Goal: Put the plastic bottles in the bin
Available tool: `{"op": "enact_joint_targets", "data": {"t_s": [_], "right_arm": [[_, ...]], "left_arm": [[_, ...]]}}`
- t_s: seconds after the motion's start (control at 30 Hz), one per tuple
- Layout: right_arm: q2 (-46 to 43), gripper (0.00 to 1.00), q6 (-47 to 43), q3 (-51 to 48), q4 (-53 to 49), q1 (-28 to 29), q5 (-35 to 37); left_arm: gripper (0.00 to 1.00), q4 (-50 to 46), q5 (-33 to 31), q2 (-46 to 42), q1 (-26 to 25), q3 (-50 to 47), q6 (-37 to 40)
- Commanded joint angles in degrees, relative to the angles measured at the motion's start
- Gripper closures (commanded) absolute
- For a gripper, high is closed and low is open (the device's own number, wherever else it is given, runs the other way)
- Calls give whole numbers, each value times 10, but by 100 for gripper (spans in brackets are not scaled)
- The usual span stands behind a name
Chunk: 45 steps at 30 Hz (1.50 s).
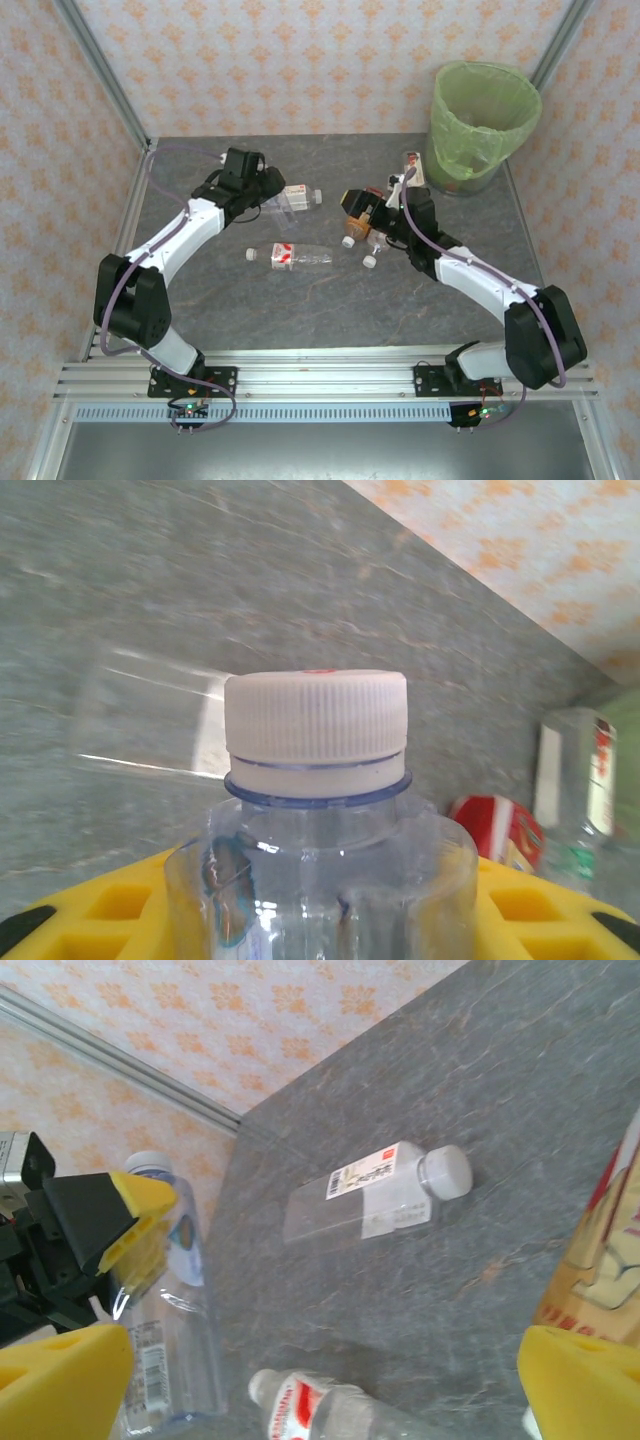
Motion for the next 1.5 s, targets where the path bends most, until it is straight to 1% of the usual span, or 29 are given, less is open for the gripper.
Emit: {"op": "enact_joint_targets", "data": {"t_s": [0.0,0.1,0.2,0.27,0.37,0.43,0.5,0.7,0.83,0.97,1.07,1.23,1.3,1.33,1.37,1.47], "right_arm": [[18,1,68,-16,90,14,-23],[36,1,76,-18,113,18,-50],[46,1,86,-28,176,34,-65],[51,1,71,-23,197,50,-71],[57,1,42,-6,196,75,-68],[62,1,36,-9,229,90,-65],[72,1,32,-7,253,97,-77],[96,1,26,11,254,103,-120],[98,1,7,19,218,103,-119],[98,0,6,20,229,103,-122],[98,5,7,23,229,104,-121],[98,18,11,22,230,104,-116],[98,19,11,23,230,103,-118],[98,26,12,24,231,104,-117],[97,29,12,23,231,104,-117],[94,35,10,21,231,104,-119]], "left_arm": [[50,36,50,-7,-16,14,4],[51,41,68,0,-28,22,6],[51,56,82,3,-40,24,9],[51,63,92,5,-47,29,12],[50,76,104,5,-59,36,19],[50,83,107,5,-66,41,23],[50,90,113,5,-68,43,21],[50,115,135,4,-72,37,28],[50,141,165,2,-74,30,24],[50,145,169,-2,-79,27,31],[50,143,171,-3,-81,24,32],[50,144,176,-6,-82,18,32],[50,141,176,-8,-83,18,33],[50,140,175,-10,-83,18,34],[50,138,175,-11,-83,17,34],[50,138,174,-16,-83,14,37]]}}
